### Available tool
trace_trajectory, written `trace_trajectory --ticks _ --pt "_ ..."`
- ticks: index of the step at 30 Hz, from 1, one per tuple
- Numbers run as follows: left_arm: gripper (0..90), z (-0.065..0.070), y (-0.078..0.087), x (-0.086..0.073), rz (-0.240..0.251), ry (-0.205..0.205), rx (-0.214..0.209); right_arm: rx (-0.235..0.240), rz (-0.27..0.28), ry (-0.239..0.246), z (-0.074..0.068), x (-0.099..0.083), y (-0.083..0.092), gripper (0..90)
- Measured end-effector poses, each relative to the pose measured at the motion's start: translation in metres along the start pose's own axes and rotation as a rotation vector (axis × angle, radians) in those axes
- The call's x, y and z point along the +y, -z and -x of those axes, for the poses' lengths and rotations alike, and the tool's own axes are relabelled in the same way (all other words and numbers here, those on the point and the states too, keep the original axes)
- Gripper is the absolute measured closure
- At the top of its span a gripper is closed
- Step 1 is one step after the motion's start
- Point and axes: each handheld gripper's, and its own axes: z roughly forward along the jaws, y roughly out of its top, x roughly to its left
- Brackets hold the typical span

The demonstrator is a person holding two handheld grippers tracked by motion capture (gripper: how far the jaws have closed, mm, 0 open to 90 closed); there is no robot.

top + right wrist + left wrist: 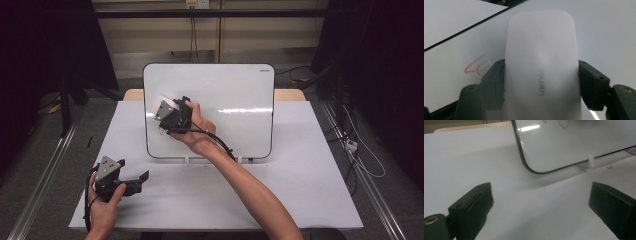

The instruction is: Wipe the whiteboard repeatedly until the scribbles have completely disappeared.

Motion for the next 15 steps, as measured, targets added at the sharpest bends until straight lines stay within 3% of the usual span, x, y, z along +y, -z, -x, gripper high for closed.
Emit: trace_trajectory --ticks 2,10,15 --pt "5.5 0.000 0.000 0.000 0.001 0.002 -0.001 -0.002 0.003 -0.015 0.003 0.001 -0.001 31.1" --pt "5.5 0.002 -0.001 0.001 0.002 -0.001 -0.002 -0.028 -0.003 0.005 -0.002 0.001 0.001 31.1" --pt "5.5 0.002 -0.002 0.001 -0.001 -0.002 -0.002 -0.014 -0.005 0.019 -0.013 -0.001 -0.001 31.1"
